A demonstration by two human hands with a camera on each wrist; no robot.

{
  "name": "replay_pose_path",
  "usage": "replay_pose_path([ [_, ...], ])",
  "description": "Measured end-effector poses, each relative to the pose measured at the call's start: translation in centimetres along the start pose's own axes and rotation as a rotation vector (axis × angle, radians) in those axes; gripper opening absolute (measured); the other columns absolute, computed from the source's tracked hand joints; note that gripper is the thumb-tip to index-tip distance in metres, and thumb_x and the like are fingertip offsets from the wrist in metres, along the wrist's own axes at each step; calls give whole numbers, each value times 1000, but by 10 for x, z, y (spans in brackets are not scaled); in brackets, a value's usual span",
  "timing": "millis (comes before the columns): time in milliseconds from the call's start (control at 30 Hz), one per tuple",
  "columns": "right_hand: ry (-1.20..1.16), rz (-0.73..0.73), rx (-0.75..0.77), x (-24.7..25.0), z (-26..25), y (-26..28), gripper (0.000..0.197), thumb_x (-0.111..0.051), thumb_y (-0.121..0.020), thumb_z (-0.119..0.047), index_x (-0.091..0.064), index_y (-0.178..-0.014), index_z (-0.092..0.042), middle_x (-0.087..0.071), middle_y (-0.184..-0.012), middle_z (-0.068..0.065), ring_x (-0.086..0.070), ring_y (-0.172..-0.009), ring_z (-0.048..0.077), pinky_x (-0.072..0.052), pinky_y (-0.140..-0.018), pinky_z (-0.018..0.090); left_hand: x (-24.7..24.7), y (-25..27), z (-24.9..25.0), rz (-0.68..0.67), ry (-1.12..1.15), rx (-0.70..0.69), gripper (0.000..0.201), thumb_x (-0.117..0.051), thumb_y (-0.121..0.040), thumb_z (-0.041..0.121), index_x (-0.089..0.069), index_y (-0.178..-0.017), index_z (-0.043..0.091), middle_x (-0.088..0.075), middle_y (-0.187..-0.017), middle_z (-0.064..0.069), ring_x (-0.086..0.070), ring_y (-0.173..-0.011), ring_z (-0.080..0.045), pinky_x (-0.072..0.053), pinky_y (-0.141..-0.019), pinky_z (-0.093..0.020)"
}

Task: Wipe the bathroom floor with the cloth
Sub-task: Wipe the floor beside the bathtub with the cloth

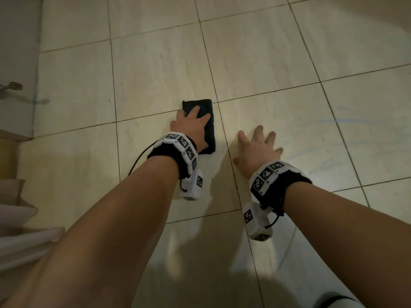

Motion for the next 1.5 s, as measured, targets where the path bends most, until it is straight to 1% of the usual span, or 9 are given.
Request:
replay_pose_path([
  [200,11,18,-9,-2,-1,0,72,-58,-93,-45,-13,-148,-39,7,-163,11,4,-146,47,-21,-110,70,-3,-3,17,23,32,4,88,-72,-82,44,-20,-153,38,-9,-163,2,-21,-138,-35,-35,-103,-50],
  [433,10,-2,-11,-2,-1,0,73,-58,-93,-45,-11,-149,-40,10,-163,10,7,-147,46,-17,-112,70,-6,2,-2,31,23,56,90,-67,-80,53,-16,-153,41,-7,-163,7,-19,-143,-30,-24,-105,-60],
  [633,-14,-29,-8,-2,-1,-1,73,-58,-94,-42,-11,-150,-38,12,-163,11,10,-147,46,-13,-112,71,-7,27,-81,-77,87,231,93,-70,-81,49,-10,-153,43,1,-163,13,-16,-145,-32,-17,-110,-65],
  [767,-10,-36,-18,-2,-2,-1,73,-58,-95,-42,-10,-150,-38,13,-163,10,11,-147,46,-13,-112,71,-20,59,-140,-108,77,363,96,-72,-82,49,-9,-154,43,1,-163,14,-20,-143,-34,-26,-108,-63],
  [867,-11,-43,-13,0,-2,1,72,-58,-95,-41,-11,-150,-38,13,-163,10,11,-147,46,-12,-112,71,-33,84,-160,-106,103,399,97,-74,-81,46,-10,-154,41,0,-163,13,-24,-141,-34,-31,-106,-60],
  [1000,0,-55,-20,3,-3,3,73,-58,-95,-41,-11,-151,-38,13,-163,9,10,-147,45,-14,-112,71,-49,113,-160,-83,122,416,97,-76,-81,42,-13,-154,40,-1,-164,12,-26,-140,-32,-34,-105,-57],
  [1167,6,-48,-10,3,-2,3,70,-57,-94,-43,-14,-149,-38,10,-163,10,8,-147,46,-17,-110,72,-68,146,-151,-88,91,361,94,-73,-82,43,-13,-154,40,0,-164,9,-25,-140,-31,-35,-104,-53],
  [1300,13,-46,-16,3,-3,5,71,-58,-93,-44,-14,-149,-38,9,-163,9,7,-147,46,-19,-109,72,-78,164,-127,-72,42,323,92,-72,-82,45,-13,-154,39,-2,-163,5,-26,-138,-30,-35,-102,-49],
  [1500,18,-38,-2,1,-1,9,66,-56,-95,-43,-18,-148,-37,8,-163,8,7,-148,45,-18,-110,71,-84,169,-87,-45,5,219,92,-72,-81,45,-16,-153,37,-5,-162,1,-29,-134,-32,-35,-101,-50],
])
Point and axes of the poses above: each hand's wrist, its own y-axis away from the middle knuckle, its own x-axis out of the back of the hand, z = x × y, the point moved 2 cm from there along -y, towards the middle knuckle
